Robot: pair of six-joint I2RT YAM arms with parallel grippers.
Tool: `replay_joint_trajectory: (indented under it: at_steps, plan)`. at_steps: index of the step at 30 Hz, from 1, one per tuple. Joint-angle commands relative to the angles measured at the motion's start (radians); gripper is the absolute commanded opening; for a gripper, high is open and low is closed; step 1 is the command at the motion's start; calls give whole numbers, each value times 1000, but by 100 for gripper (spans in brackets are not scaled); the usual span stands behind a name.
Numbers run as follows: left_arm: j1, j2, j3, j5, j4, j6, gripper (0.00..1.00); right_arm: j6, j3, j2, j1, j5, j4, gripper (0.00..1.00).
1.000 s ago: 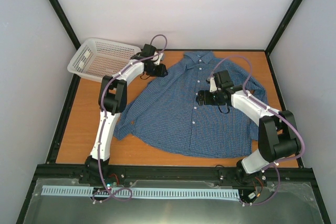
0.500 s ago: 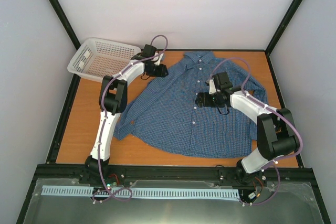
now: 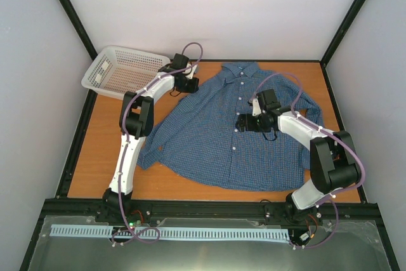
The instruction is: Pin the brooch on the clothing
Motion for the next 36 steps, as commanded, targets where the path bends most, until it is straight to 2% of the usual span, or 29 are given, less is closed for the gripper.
replay_joint_trajectory:
  at_steps: [1, 7, 10, 14, 18, 23, 26, 29, 32, 33, 35, 36]
  plan:
    - [2, -45, 51, -64, 12, 32, 1, 28, -32, 16, 2, -39, 46, 89]
    - [29, -106, 49, -225, 104, 69, 1, 79, -99, 43, 2, -96, 120, 84]
    - [55, -113, 49, -244, 154, 82, 1, 79, -114, 56, 3, -89, 120, 84]
    - [79, -81, 83, -261, 199, 120, 1, 81, -140, 66, 3, -81, 116, 83]
    - [80, -24, 129, -357, 243, 192, 1, 83, -166, 67, 2, -76, 105, 83]
    - [85, 26, 139, -452, 381, 274, 1, 82, -166, 69, 3, -83, 79, 83]
    - [85, 69, 184, -466, 434, 314, 8, 75, -144, 69, 4, -81, 49, 83]
    - [84, 103, 193, -491, 511, 354, 20, 72, -117, 69, 5, -80, 20, 83]
    - [87, 145, 241, -549, 515, 399, 21, 70, -65, 62, 10, -82, -28, 82]
    - [86, 158, 264, -581, 494, 406, 24, 71, -49, 51, 13, -81, -44, 82]
    - [84, 139, 286, -592, 431, 390, 50, 76, -19, 19, 17, -77, -61, 83]
    - [80, 108, 278, -582, 401, 371, 53, 80, -10, 1, 19, -78, -64, 83]
